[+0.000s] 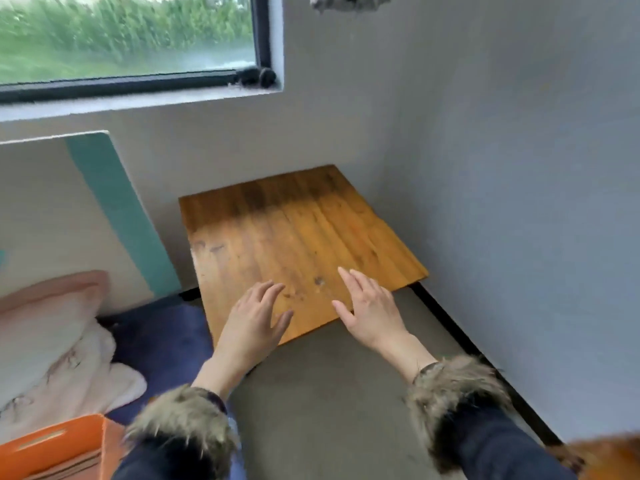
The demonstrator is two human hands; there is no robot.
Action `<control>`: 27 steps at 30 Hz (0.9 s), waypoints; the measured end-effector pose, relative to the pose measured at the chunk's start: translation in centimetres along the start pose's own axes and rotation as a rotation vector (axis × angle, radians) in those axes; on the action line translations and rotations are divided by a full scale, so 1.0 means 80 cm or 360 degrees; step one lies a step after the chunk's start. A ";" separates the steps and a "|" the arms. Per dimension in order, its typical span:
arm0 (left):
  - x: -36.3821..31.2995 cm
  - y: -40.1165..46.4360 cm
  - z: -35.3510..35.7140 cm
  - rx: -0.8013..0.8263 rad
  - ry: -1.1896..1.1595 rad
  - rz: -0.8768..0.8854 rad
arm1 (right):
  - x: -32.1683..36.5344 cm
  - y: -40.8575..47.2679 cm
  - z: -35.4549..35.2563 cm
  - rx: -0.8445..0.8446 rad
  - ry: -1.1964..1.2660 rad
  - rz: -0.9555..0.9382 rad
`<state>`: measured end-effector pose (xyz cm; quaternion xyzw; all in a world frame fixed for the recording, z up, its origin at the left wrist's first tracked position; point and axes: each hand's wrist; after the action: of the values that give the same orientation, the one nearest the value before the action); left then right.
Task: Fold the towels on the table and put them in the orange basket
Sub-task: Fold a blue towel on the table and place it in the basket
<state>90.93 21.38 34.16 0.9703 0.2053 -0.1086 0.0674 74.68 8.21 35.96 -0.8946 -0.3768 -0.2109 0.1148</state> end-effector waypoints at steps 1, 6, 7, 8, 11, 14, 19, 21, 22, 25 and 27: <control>-0.029 0.005 0.002 0.0014 0.0007 0.0098 | -0.023 -0.020 -0.014 -0.0056 0.0001 0.0077; -0.186 0.012 0.021 0.0042 0.0013 0.0525 | -0.134 -0.146 -0.071 -0.0301 0.0022 0.0478; -0.222 0.007 0.027 0.0062 0.0004 0.0598 | -0.157 -0.177 -0.082 -0.0340 0.0027 0.0555; -0.258 0.000 0.036 0.0080 0.0002 0.0679 | -0.179 -0.211 -0.092 -0.0375 0.0031 0.0632; -0.365 -0.034 0.062 0.0168 -0.0063 0.0876 | -0.239 -0.317 -0.120 -0.0458 0.0032 0.0843; -0.465 -0.076 0.095 0.0212 -0.0131 0.1074 | -0.292 -0.418 -0.139 -0.0554 0.0058 0.1024; -0.603 -0.136 0.139 0.0404 -0.0166 0.1314 | -0.367 -0.551 -0.161 -0.0656 0.0098 0.1330; -0.649 -0.146 0.154 0.0455 -0.0178 0.1392 | -0.397 -0.584 -0.168 -0.0698 0.0131 0.1409; -0.671 -0.148 0.162 0.0464 -0.0186 0.1432 | -0.411 -0.598 -0.171 -0.0724 0.0140 0.1435; -0.733 -0.149 0.187 0.0504 -0.0182 0.1533 | -0.456 -0.628 -0.176 -0.0754 0.0173 0.1516; -0.770 -0.146 0.209 0.0551 -0.0176 0.1565 | -0.487 -0.641 -0.180 -0.0743 0.0196 0.1567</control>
<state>28.11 5.39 31.64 0.9418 -0.2994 -0.1475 -0.0402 9.00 13.92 32.98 -0.9530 0.1507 -0.2621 0.0203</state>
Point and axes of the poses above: each hand's wrist, its own y-axis towards the middle knuckle, its own z-axis out of the palm, x = y × z, and after that the axes turned 12 degrees about y, right-handed
